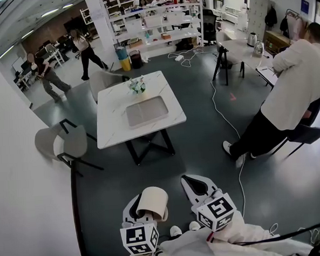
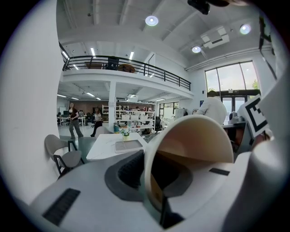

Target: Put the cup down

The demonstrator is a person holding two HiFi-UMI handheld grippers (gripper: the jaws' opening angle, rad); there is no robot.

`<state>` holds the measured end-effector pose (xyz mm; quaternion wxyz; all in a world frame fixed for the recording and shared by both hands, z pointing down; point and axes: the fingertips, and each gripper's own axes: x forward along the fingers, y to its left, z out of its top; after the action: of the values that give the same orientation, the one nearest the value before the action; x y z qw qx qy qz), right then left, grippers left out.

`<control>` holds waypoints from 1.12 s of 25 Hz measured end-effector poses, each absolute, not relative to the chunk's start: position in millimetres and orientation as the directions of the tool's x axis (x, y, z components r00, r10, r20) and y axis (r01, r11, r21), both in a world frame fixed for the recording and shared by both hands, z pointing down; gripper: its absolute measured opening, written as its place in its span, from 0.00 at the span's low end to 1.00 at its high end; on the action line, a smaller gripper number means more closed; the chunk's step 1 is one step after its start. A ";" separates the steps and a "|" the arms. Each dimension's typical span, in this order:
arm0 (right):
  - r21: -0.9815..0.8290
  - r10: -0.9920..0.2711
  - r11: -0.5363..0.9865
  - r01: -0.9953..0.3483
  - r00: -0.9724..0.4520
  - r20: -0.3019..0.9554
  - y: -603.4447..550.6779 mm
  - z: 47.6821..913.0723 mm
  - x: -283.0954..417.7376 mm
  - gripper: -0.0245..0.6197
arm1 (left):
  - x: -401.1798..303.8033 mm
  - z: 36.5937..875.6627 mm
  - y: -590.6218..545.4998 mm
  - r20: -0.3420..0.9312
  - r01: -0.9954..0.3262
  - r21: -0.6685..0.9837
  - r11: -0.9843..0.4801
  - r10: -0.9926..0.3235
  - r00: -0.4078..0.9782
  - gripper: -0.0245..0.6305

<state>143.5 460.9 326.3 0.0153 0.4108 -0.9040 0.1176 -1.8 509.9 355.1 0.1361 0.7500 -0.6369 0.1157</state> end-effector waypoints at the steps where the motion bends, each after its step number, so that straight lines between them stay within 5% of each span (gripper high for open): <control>1: -0.200 -0.739 0.636 -0.746 -0.663 0.122 459.6 325.5 145.0 0.05 | -1.2 353.9 508.7 0.345 -0.987 0.054 -0.148 -0.925 0.158 0.11; 28: -0.203 -0.738 0.646 -0.735 -0.670 0.079 391.2 328.3 187.2 0.05 | 14.9 353.2 450.7 0.323 -0.997 0.031 -0.071 -0.943 0.077 0.11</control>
<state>187.2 391.2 328.3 -0.0055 0.4059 -0.9073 0.1096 14.9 450.7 353.2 0.1229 0.7234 -0.6705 0.1094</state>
